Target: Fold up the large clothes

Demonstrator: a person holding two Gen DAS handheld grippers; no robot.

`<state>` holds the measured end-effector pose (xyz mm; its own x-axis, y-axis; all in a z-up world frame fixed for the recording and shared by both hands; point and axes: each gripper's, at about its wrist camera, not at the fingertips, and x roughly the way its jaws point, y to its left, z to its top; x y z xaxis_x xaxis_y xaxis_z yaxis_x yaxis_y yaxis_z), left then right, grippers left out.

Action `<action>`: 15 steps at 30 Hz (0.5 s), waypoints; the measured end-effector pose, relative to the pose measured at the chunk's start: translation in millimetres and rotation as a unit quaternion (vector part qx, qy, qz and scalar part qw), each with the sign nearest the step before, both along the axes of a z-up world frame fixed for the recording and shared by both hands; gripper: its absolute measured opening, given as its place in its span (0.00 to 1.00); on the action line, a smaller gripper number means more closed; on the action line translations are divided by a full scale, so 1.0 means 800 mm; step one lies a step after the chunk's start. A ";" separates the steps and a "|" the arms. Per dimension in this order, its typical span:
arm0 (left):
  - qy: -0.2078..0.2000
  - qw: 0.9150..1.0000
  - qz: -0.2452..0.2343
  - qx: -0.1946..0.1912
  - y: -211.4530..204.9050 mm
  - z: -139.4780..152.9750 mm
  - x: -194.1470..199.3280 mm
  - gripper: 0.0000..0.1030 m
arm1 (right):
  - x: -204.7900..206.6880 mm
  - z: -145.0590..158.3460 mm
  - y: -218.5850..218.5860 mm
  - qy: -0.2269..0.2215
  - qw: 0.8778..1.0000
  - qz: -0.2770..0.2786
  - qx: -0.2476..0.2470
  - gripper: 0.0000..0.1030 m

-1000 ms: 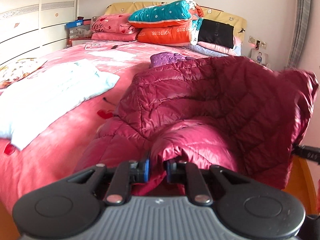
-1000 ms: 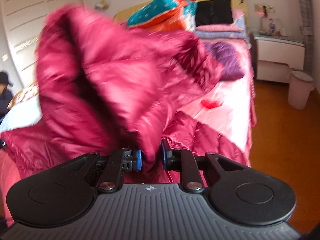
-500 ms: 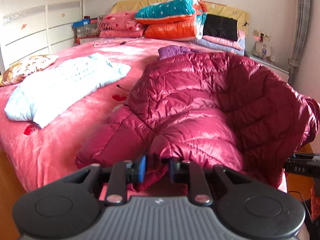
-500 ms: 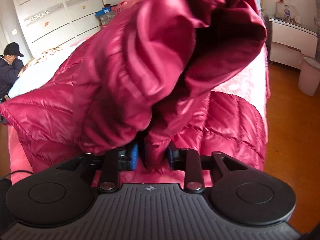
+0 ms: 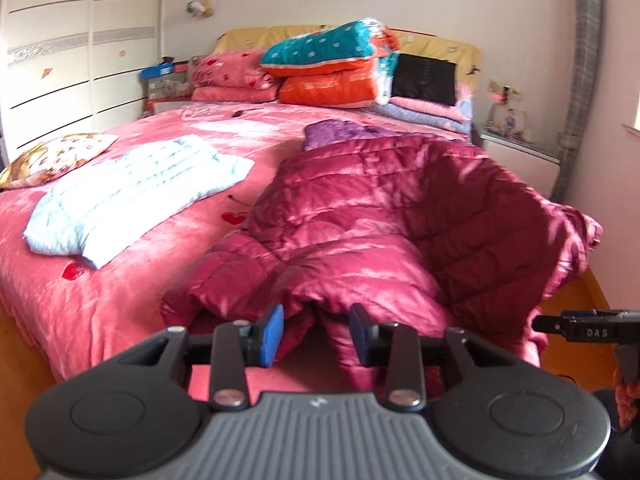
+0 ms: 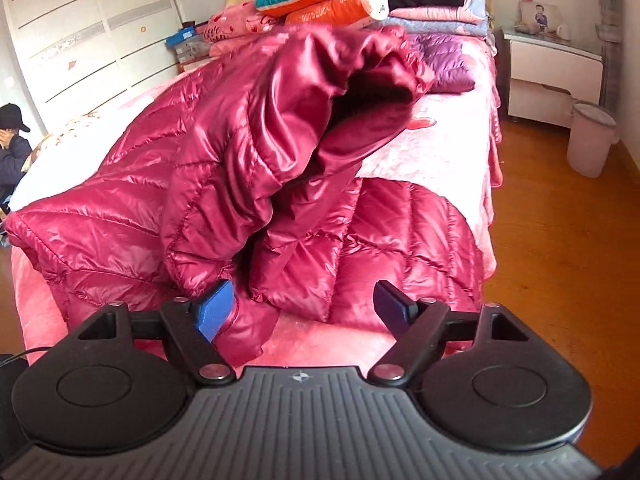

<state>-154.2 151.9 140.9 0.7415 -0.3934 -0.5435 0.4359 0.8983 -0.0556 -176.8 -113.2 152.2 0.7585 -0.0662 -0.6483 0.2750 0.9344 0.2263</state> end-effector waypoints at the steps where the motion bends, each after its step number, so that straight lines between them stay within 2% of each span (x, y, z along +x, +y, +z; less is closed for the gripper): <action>1: -0.003 1.000 -0.009 0.002 -0.004 0.001 -0.004 0.34 | -0.017 0.000 0.000 -0.004 1.000 0.001 0.001 0.94; 5: -0.012 0.999 -0.040 0.020 -0.021 0.000 -0.015 0.34 | -0.044 0.019 0.008 -0.025 0.999 0.025 0.005 0.94; 8: 0.005 0.998 -0.062 0.021 -0.033 -0.007 -0.017 0.34 | -0.048 0.022 0.020 -0.038 0.997 0.060 0.006 0.92; 10: 0.004 0.997 -0.075 0.028 -0.039 -0.012 -0.021 0.34 | -0.043 0.022 0.033 -0.044 0.995 0.085 0.011 0.91; 12: 0.002 0.996 -0.081 0.037 -0.043 -0.016 -0.025 0.34 | -0.032 0.024 0.043 -0.046 0.993 0.106 0.015 0.85; 14: 0.001 0.996 -0.083 0.041 -0.044 -0.017 -0.028 0.35 | -0.023 0.024 0.045 -0.036 0.994 0.103 0.003 0.85; 15: 0.000 0.996 -0.083 0.043 -0.043 -0.018 -0.029 0.35 | -0.013 0.013 0.042 -0.029 0.995 0.098 0.002 0.81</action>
